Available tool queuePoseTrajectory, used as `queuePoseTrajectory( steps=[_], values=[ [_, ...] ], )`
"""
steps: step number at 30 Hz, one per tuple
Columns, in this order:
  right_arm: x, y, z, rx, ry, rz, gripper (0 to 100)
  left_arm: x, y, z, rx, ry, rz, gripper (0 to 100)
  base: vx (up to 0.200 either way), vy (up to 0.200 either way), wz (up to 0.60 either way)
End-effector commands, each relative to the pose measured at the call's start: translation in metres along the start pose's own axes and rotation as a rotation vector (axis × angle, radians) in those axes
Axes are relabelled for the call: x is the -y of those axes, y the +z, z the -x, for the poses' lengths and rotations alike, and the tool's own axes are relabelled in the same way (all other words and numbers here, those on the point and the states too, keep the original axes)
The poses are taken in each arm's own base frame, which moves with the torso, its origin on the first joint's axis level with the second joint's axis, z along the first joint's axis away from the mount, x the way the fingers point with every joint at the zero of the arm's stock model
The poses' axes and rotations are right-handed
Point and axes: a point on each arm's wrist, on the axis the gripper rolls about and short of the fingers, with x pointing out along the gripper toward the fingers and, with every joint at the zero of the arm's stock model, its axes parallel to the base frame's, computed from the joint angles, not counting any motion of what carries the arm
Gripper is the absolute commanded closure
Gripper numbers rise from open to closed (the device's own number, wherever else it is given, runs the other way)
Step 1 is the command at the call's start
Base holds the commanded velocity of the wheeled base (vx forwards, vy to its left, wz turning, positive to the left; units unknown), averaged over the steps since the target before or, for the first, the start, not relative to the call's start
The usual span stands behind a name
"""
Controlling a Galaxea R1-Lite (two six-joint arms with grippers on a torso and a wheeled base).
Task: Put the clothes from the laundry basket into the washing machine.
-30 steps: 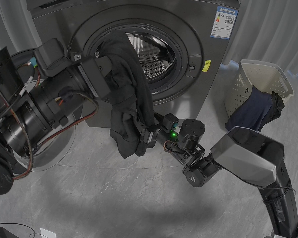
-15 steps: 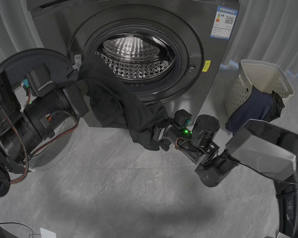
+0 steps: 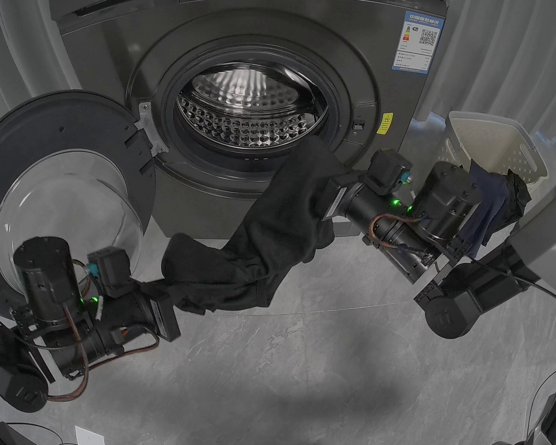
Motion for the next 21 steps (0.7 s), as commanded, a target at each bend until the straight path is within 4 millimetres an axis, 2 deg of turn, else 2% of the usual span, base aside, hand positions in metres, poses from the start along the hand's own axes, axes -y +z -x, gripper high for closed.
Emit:
queuePoseTrajectory(
  steps=[1, 3, 4, 9, 14, 17, 21],
  values=[
    [-0.013, 0.034, 0.006, 0.067, 0.023, -0.011, 100, -0.006, -0.027, -0.012, -0.129, 0.011, 0.002, 100, 0.000, 0.000, 0.00],
    [-0.012, 0.034, 0.006, 0.065, 0.021, -0.012, 100, -0.005, -0.029, -0.013, -0.138, 0.008, 0.000, 100, 0.000, 0.000, 0.00],
    [-0.011, 0.034, 0.006, 0.065, 0.020, -0.013, 100, -0.005, -0.031, -0.014, -0.147, 0.008, 0.003, 0, 0.000, 0.000, 0.00],
    [-0.008, 0.034, 0.003, 0.073, 0.013, -0.010, 100, -0.003, -0.050, -0.011, -0.228, 0.007, -0.005, 0, 0.000, 0.000, 0.00],
    [-0.009, 0.035, -0.005, 0.100, 0.009, -0.011, 100, 0.001, -0.069, 0.001, -0.309, -0.014, -0.029, 0, 0.000, 0.000, 0.00],
    [-0.012, 0.032, -0.004, 0.088, 0.015, -0.014, 100, 0.003, -0.063, -0.004, -0.282, -0.026, -0.059, 0, 0.000, 0.000, 0.00],
    [-0.018, 0.020, 0.000, 0.047, 0.030, -0.022, 100, 0.013, -0.036, -0.023, -0.147, -0.071, -0.061, 0, 0.000, 0.000, 0.00]
  ],
)
